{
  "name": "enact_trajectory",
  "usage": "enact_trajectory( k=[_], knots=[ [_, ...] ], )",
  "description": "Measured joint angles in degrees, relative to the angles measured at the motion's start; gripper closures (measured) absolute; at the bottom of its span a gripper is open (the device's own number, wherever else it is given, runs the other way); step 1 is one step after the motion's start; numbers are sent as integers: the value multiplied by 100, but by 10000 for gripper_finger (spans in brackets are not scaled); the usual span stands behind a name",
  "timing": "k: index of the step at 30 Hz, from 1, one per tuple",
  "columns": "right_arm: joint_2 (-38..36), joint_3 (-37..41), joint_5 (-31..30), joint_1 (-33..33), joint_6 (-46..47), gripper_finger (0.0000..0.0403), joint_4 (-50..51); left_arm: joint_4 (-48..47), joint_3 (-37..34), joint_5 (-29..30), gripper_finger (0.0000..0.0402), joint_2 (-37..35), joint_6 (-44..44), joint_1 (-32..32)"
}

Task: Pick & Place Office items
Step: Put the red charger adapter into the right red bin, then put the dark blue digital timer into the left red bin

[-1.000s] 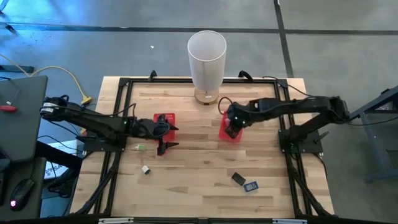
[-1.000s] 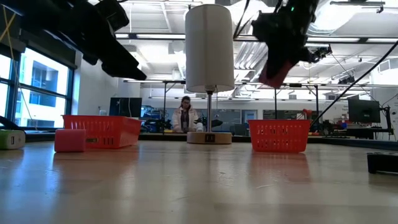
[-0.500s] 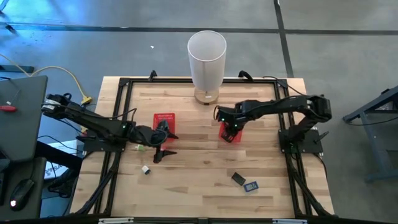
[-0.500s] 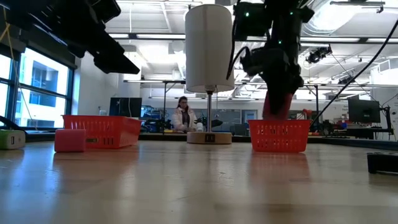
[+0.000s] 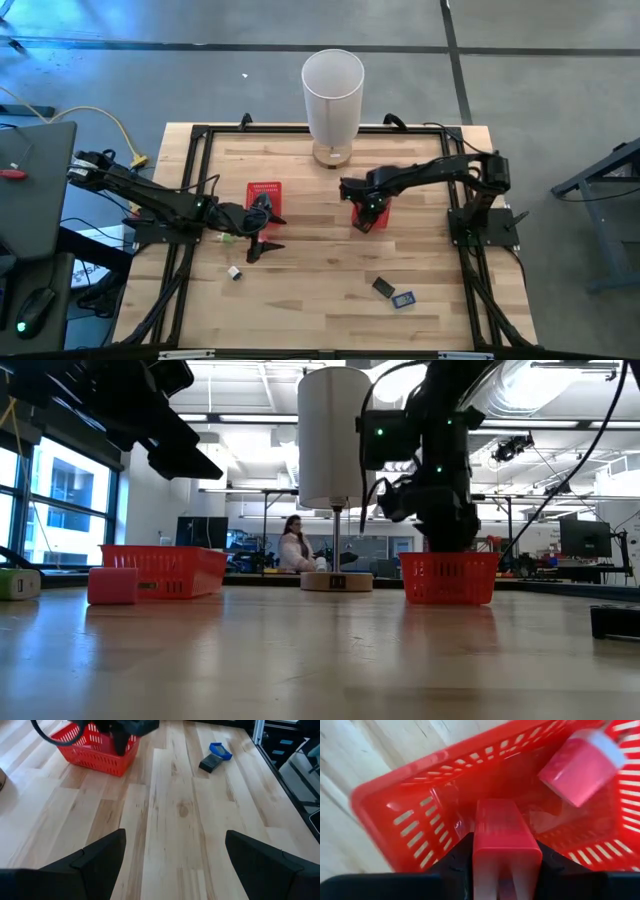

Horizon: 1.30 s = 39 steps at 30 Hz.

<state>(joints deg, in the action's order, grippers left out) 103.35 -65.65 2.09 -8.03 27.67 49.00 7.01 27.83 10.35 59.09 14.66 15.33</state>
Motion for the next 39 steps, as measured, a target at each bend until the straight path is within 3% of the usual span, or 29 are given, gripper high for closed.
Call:
enact_trajectory(
  k=[4,14,19,29,39],
  knots=[
    [129,0,-46,2,-116,288,-41,2,0,0,69,0,0,-2],
    [81,0,-198,-30,-228,206,-201,-2,0,-2,69,0,24,-2],
    [79,2,-196,-38,-247,183,-114,-2,0,-2,69,0,24,-2],
    [-189,-217,-244,-35,39,179,147,-4,2,-2,69,0,37,-4],
    [-1098,-306,-350,35,-56,182,313,-2,2,-3,69,0,85,-4]
  ],
)
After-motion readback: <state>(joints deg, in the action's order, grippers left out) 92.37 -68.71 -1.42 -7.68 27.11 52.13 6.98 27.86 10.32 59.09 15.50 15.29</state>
